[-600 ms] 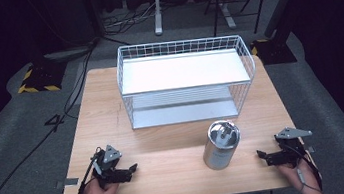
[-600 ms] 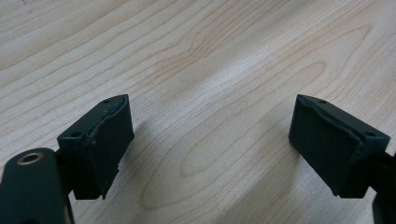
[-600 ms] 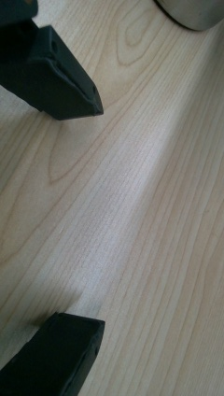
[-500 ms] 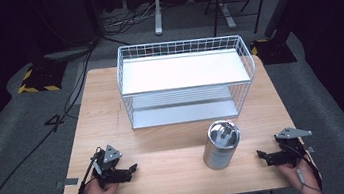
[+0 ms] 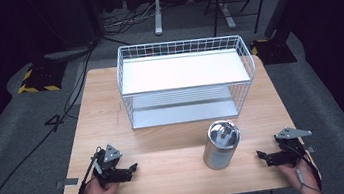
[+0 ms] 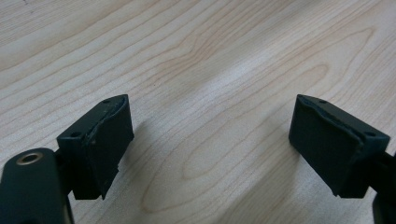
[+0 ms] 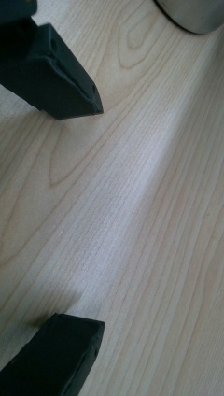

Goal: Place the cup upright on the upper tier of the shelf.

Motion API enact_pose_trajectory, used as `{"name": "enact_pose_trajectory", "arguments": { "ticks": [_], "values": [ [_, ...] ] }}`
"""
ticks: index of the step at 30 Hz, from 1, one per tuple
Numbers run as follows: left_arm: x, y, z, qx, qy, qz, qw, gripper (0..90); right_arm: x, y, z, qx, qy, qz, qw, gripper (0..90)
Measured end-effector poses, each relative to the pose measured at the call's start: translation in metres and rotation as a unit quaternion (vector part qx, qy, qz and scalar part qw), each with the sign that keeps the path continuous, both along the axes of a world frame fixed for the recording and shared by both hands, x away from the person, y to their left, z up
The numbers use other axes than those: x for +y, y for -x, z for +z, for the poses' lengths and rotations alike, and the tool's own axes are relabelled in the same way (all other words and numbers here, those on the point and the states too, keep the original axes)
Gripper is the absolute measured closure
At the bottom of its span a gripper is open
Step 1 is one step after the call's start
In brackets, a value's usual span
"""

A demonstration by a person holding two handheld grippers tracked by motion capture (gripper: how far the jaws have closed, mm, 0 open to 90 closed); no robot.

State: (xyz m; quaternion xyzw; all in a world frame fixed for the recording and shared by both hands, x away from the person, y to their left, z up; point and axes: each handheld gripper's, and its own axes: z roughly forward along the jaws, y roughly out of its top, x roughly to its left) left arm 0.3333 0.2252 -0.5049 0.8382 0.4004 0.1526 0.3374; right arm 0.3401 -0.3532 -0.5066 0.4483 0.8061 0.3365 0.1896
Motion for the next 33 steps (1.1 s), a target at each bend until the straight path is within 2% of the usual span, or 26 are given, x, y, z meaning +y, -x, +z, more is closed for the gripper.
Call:
{"name": "enact_pose_trajectory", "arguments": {
  "ticks": [14, 15, 17, 18, 22, 27, 31, 33],
  "values": [
    [0.0, 0.0, 0.0, -0.002, -0.001, 0.001, 1.0, 14.2, -0.002, 0.0, 0.002, 0.006, -0.004, -0.002, 1.0, 1.3],
    [0.0, -0.001, 0.0, -0.002, -0.001, 0.0, 1.0, 14.2, -0.002, 0.004, 0.007, -0.005, 0.001, -0.004, 1.0, 1.6],
    [0.0, -0.001, 0.0, 0.0, 0.001, 0.001, 1.0, 14.2, -0.001, 0.005, 0.01, -0.009, 0.003, -0.003, 0.9999, 1.7],
    [-0.001, -0.001, 0.0, 0.001, 0.005, 0.004, 1.0, 14.2, -0.001, 0.009, 0.018, -0.017, 0.001, 0.0, 0.9999, 1.7],
    [-0.001, -0.001, 0.0, 0.0, 0.004, 0.004, 1.0, 14.2, -0.002, 0.014, 0.03, -0.022, -0.002, 0.004, 0.9998, 1.2],
    [0.0, -0.001, 0.0, -0.001, 0.0, 0.003, 1.0, 14.2, -0.004, 0.02, 0.048, -0.021, -0.027, 0.005, 0.9994, 0.3],
    [0.0, -0.001, 0.0, -0.001, 0.001, 0.003, 1.0, 14.2, -0.001, 0.024, 0.056, -0.027, -0.033, 0.012, 0.999, 0.4],
    [0.0, -0.001, 0.0, -0.001, 0.001, 0.003, 1.0, 14.2, 0.001, 0.027, 0.06, -0.027, -0.043, 0.017, 0.9986, 0.4]
  ]
}}
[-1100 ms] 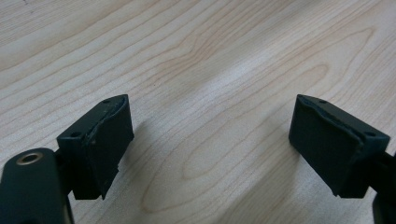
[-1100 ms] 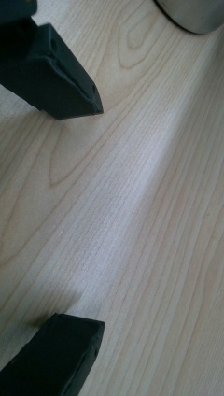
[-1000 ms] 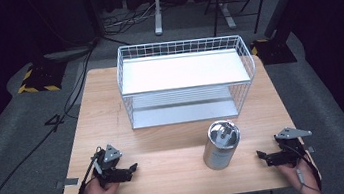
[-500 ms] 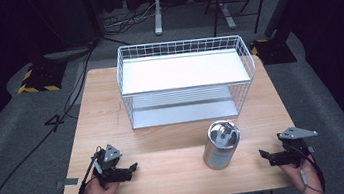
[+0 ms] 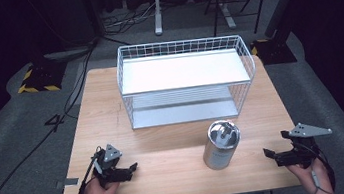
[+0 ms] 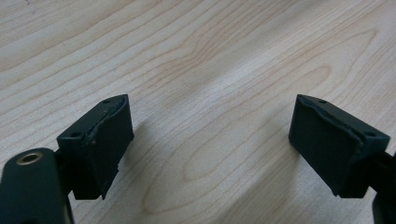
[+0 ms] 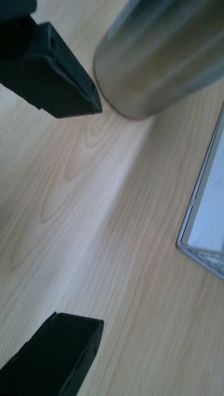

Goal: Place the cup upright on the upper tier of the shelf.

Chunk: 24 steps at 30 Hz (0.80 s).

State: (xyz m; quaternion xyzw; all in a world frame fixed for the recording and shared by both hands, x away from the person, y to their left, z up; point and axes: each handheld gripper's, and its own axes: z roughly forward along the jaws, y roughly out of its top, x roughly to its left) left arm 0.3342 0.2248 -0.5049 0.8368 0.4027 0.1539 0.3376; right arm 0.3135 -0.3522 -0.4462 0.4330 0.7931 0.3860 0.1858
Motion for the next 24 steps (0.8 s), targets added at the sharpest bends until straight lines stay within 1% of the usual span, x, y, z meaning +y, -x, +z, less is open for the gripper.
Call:
{"name": "enact_pose_trajectory", "arguments": {
  "ticks": [2, 4, 5, 6, 7, 9, 10, 11, 12, 13, 15, 16, 17, 19, 20, 21, 22, 24],
  "values": [
    [0.0, 0.0, 0.0, 0.0, 0.0, 0.0, 1.0, 14.2, 0.004, 0.003, 0.005, 0.0, -0.004, 0.009, 1.0, 0.4],
    [0.0, 0.0, 0.0, 0.0, 0.0, 0.0, 1.0, 14.2, 0.008, 0.007, 0.009, -0.008, -0.007, 0.016, 0.9998, 0.4],
    [0.0, 0.0, 0.0, 0.0, 0.0, 0.0, 1.0, 14.2, 0.012, 0.01, 0.014, -0.013, -0.013, 0.025, 0.9995, 0.4],
    [0.0, 0.0, 0.0, 0.0, 0.0, 0.0, 1.0, 14.2, 0.012, 0.01, 0.014, -0.013, -0.013, 0.025, 0.9995, 0.4],
    [0.0, 0.0, 0.0, 0.0, 0.0, 0.0, 1.0, 14.2, 0.015, 0.012, 0.019, -0.018, -0.015, 0.032, 0.9992, 0.4],
    [0.0, 0.0, 0.0, 0.0, 0.0, 0.0, 1.0, 14.2, 0.016, 0.013, 0.021, -0.021, -0.017, 0.034, 0.9991, 0.4],
    [0.0, 0.0, 0.0, 0.0, 0.0, 0.0, 1.0, 14.2, 0.018, 0.014, 0.024, -0.024, -0.02, 0.036, 0.9989, 0.4],
    [0.0, 0.0, 0.0, 0.0, 0.0, 0.0, 1.0, 14.2, 0.02, 0.017, 0.03, -0.034, -0.027, 0.044, 0.9981, 0.4],
    [0.0, 0.0, 0.0, 0.0, 0.0, 0.0, 1.0, 14.2, 0.02, 0.017, 0.03, -0.034, -0.027, 0.044, 0.9981, 0.4],
    [0.0, 0.0, 0.0, 0.0, 0.0, 0.0, 1.0, 14.2, 0.022, 0.02, 0.035, -0.042, -0.036, 0.05, 0.9972, 0.3],
    [0.0, 0.0, 0.0, 0.0, 0.0, 0.0, 1.0, 14.2, 0.023, 0.021, 0.037, -0.046, -0.04, 0.053, 0.9967, 0.4],
    [0.0, 0.0, 0.0, 0.0, 0.0, 0.0, 1.0, 14.2, 0.024, 0.022, 0.039, -0.053, -0.043, 0.059, 0.996, 0.4],
    [0.0, 0.0, 0.0, 0.0, 0.0, 0.0, 1.0, 14.2, 0.027, 0.023, 0.042, -0.063, -0.049, 0.068, 0.9945, 0.3],
    [0.0, 0.0, 0.0, 0.0, 0.0, 0.0, 1.0, 14.2, 0.028, 0.024, 0.043, -0.065, -0.051, 0.072, 0.994, 0.3],
    [0.0, 0.0, 0.0, 0.0, 0.0, 0.0, 1.0, 14.2, 0.031, 0.024, 0.044, -0.074, -0.055, 0.08, 0.9925, 0.3],
    [0.0, 0.0, 0.0, 0.0, 0.0, 0.0, 1.0, 14.2, 0.032, 0.024, 0.045, -0.077, -0.058, 0.085, 0.9917, 0.3],
    [0.0, 0.0, 0.0, 0.0, 0.0, 0.0, 1.0, 14.2, 0.032, 0.024, 0.045, -0.077, -0.058, 0.085, 0.9917, 0.3],
    [0.0, 0.0, 0.0, 0.0, 0.0, 0.0, 1.0, 14.2, 0.037, 0.024, 0.047, -0.083, -0.064, 0.097, 0.9897, 0.3]
  ]
}}
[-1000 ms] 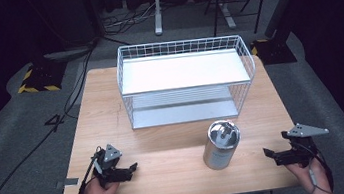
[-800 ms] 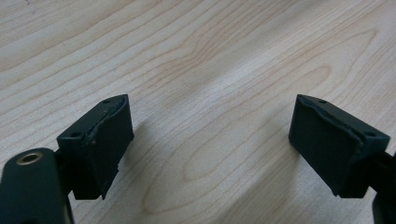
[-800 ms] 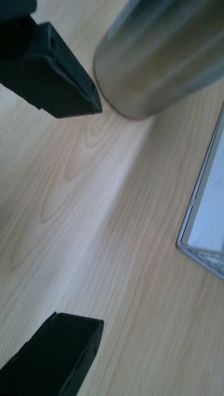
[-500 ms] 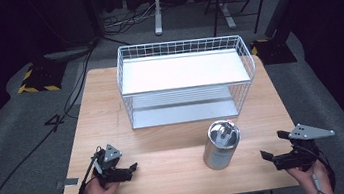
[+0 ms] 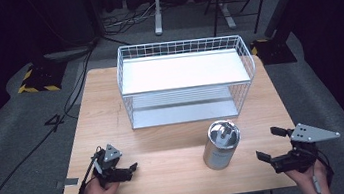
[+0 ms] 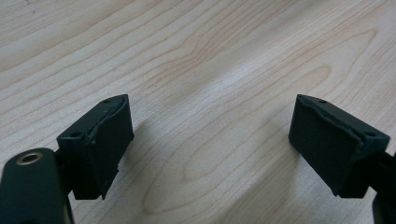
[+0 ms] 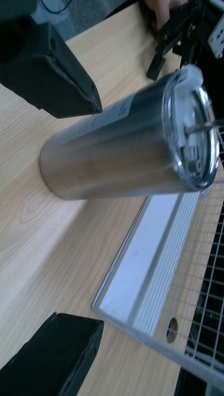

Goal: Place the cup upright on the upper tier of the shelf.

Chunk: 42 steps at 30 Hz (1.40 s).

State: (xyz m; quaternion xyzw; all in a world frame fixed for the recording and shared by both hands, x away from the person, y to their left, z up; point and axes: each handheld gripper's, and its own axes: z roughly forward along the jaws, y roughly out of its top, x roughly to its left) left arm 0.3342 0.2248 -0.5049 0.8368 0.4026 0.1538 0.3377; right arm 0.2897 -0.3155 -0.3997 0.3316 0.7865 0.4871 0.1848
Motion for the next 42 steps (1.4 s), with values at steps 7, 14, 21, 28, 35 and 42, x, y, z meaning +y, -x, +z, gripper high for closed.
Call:
{"name": "enact_pose_trajectory", "arguments": {
  "ticks": [7, 14, 21, 28, 35, 42],
  "values": [
    [0.0, 0.0, 0.0, 0.0, 0.0, 0.0, 1.0, 14.2, 0.016, -0.003, 0.004, -0.014, -0.009, 0.028, 0.9995, 0.0],
    [0.0, 0.0, 0.0, 0.0, 0.0, 0.0, 1.0, 14.2, 0.033, -0.01, 0.002, -0.008, -0.014, 0.046, 0.9988, 0.0],
    [0.0, 0.0, 0.0, 0.0, 0.0, 0.0, 1.0, 14.2, 0.053, -0.016, -0.001, -0.008, -0.015, 0.065, 0.9977, 0.0],
    [0.0, 0.0, 0.0, 0.0, 0.0, 0.0, 1.0, 14.2, 0.072, -0.025, -0.01, -0.005, -0.021, 0.071, 0.9972, 0.0],
    [0.0, 0.0, 0.0, 0.0, 0.0, 0.0, 1.0, 14.2, 0.085, -0.033, -0.016, 0.0, -0.024, 0.08, 0.9965, 0.0],
    [0.0, 0.0, 0.0, 0.0, 0.0, 0.0, 1.0, 14.2, 0.096, -0.044, -0.021, 0.005, -0.032, 0.082, 0.9961, 0.0]
  ]
}}
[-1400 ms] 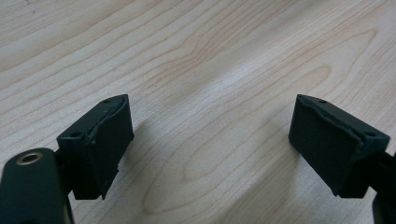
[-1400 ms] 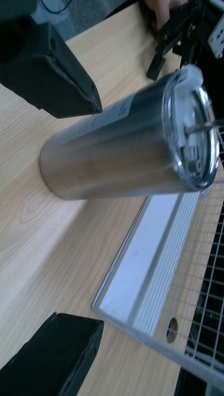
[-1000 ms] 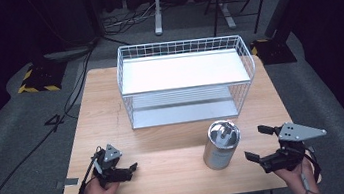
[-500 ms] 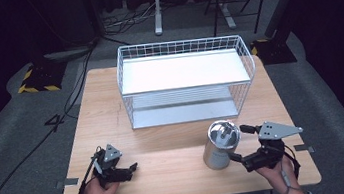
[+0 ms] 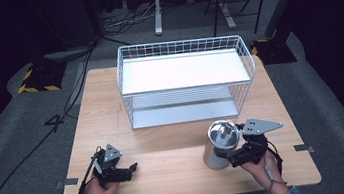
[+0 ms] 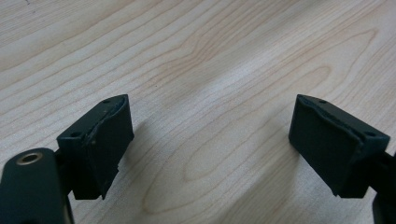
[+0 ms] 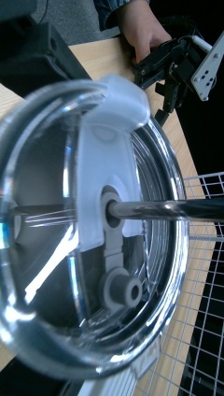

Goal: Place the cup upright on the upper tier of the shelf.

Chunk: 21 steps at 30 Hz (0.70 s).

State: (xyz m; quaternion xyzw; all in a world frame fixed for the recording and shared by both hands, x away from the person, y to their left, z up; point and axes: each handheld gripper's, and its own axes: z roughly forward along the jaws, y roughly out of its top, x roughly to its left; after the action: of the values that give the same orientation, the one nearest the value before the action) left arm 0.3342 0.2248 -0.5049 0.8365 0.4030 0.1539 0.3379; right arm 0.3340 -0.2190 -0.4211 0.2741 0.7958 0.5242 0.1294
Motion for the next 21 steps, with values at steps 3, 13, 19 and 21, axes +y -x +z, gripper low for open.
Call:
{"name": "enact_pose_trajectory", "arguments": {
  "ticks": [3, 13, 19, 21],
  "values": [
    [0.0, 0.0, 0.0, 0.0, 0.0, 0.0, 1.0, 14.2, 0.0023, -0.0021, -0.0013, 0.0, 0.001, 0.0, 1.0, 0.0],
    [0.0001, 0.0, 0.0, 0.0, 0.0, 0.0, 1.0, 14.2, 0.0056, -0.0075, -0.0072, 0.007, -0.009, 0.009, 0.9999, 0.0],
    [0.0001, 0.0, 0.0001, 0.0, 0.0, 0.0, 1.0, 14.2, 0.0057, -0.007, -0.0073, 0.001, -0.007, 0.009, 0.9999, 0.6],
    [0.0, 0.0, 0.0, 0.0, 0.0, 0.0, 1.0, 14.2, 0.0057, -0.0068, -0.0073, 0.0, -0.006, 0.009, 0.9999, 0.7]
  ]
}}
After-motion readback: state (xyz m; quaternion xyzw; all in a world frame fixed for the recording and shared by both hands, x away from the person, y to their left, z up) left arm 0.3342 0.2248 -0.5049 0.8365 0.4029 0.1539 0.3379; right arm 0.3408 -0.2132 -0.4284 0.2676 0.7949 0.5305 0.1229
